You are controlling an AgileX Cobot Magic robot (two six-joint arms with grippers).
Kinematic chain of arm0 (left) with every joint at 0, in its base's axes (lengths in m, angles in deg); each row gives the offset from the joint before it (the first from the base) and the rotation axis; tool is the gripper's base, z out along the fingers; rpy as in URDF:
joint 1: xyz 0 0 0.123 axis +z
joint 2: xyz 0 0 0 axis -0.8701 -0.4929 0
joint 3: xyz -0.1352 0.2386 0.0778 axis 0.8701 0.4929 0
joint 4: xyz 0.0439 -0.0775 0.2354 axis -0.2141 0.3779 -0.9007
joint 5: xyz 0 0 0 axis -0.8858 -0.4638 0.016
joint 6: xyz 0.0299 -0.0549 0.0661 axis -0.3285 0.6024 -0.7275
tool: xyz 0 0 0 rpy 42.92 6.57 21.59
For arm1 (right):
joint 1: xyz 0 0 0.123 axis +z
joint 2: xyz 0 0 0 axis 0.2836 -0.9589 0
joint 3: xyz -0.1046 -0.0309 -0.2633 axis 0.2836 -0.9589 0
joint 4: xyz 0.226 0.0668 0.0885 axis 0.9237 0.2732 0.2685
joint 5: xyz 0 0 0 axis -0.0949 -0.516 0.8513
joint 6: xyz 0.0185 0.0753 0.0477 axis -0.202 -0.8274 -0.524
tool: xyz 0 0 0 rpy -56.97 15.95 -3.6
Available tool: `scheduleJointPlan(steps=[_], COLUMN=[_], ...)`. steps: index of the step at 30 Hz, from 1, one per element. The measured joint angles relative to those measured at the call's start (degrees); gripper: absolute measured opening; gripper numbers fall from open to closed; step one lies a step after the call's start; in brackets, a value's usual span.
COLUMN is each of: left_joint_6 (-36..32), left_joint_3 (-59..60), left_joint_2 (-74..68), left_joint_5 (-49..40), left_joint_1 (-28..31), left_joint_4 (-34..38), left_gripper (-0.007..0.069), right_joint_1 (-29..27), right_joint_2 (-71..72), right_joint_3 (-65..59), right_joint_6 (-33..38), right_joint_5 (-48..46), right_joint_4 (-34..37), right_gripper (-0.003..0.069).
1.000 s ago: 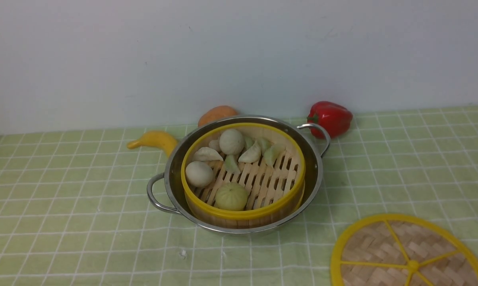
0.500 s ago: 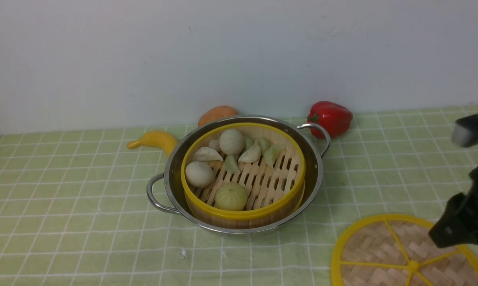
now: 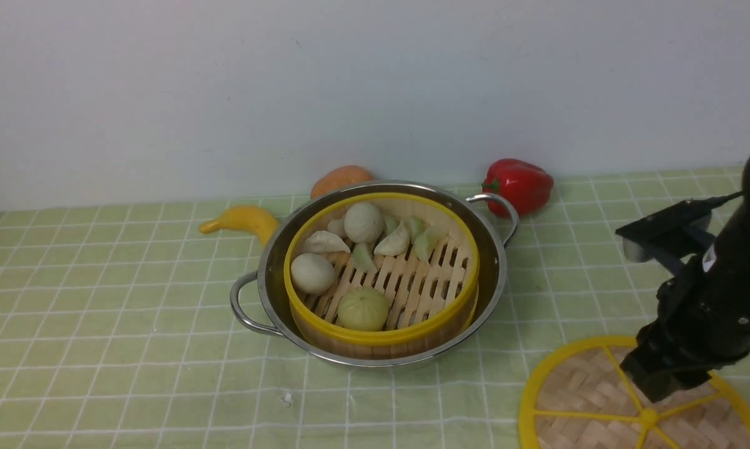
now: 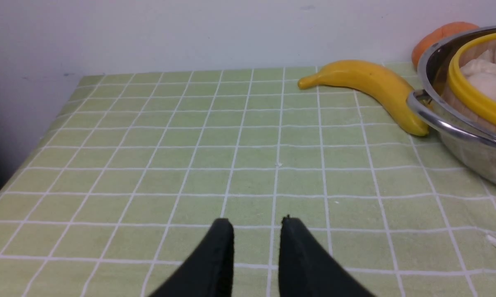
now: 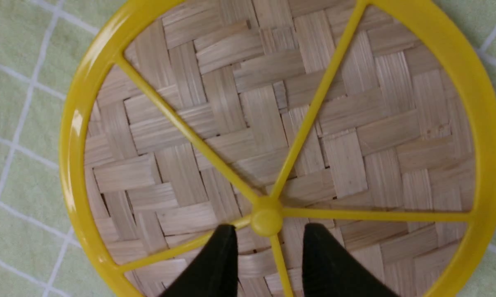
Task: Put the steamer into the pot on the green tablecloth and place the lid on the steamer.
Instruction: 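Move the gripper down to the bamboo steamer lid and grasp its center knob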
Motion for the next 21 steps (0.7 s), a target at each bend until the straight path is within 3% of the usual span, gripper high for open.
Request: scheduleJointPlan(steps=[16,19,21], left_joint_6=[0.0,0.0,0.0], left_joint_3=[0.0,0.0,0.0], left_joint_2=[0.0,0.0,0.0], left_joint_5=[-0.2,-0.2,-0.3], left_joint_1=[0.0,0.0,0.0], left_joint_4=[0.0,0.0,0.0], left_gripper=[0.0191,0.0201,0.0202], right_joint_1=[0.0,0.0,0.0], right_joint_2=[-8.8,-8.8,-8.6], right_joint_3=[0.1,0.2,0.2], right_joint_6=[-0.3,-0.7,-1.5], right_joint_5=[-0.1,-0.5,-0.5], right_joint_4=[-0.1,0.5,0.6], right_gripper=[0.0232,0.0154,0.0146])
